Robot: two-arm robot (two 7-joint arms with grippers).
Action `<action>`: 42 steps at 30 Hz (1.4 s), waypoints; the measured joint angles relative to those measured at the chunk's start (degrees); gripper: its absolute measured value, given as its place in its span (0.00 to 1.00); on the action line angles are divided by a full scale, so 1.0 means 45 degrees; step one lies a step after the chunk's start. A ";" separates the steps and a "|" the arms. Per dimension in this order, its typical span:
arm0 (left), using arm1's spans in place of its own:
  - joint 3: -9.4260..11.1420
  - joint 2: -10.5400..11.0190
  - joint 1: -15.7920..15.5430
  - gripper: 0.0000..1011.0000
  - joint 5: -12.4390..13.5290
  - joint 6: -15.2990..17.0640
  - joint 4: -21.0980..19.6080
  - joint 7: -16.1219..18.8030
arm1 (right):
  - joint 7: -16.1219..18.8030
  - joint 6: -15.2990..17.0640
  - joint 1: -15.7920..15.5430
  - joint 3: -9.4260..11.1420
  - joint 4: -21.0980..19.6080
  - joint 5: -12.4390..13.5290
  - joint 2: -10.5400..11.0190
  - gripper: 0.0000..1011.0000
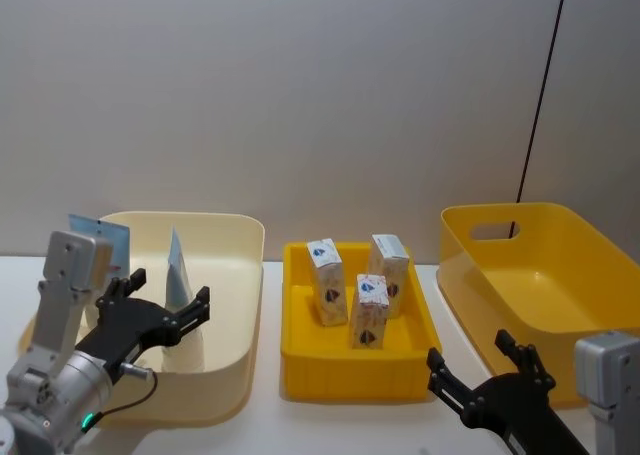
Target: Bimanual collaborative sorting of washing and personal care products
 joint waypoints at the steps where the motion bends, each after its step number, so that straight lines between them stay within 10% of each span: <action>1: 0.0021 -0.0064 -0.0110 0.99 0.0028 0.0015 0.0143 -0.0018 | 0.0000 0.0000 0.0000 0.0000 0.0000 0.0000 0.0000 0.99; 18: 0.0319 -0.0739 -0.1137 0.96 0.0414 0.0088 0.1584 -0.0125 | 0.0000 0.0000 0.0001 0.0000 0.0000 0.0000 0.0000 0.99; 42: 0.0392 -0.0964 -0.1450 0.27 0.0564 0.0076 0.2036 -0.0231 | 0.0000 0.0000 0.0000 -0.0001 0.0000 0.0000 0.0000 0.99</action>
